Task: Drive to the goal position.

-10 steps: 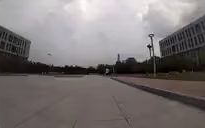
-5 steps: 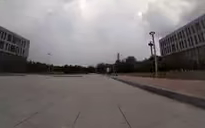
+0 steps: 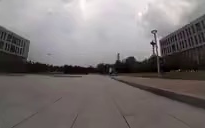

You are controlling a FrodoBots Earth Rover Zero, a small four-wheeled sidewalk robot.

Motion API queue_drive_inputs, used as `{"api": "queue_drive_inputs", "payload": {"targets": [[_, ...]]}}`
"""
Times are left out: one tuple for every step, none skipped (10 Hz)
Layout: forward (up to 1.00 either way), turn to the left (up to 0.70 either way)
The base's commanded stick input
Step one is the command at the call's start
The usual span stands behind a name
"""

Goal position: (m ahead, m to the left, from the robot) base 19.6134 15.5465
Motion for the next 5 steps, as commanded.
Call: {"api": "queue_drive_inputs", "payload": {"targets": [[0.7, 0.0], [0.7, 0.0], [0.7, 0.0], [0.7, 0.0], [0.7, 0.0]]}}
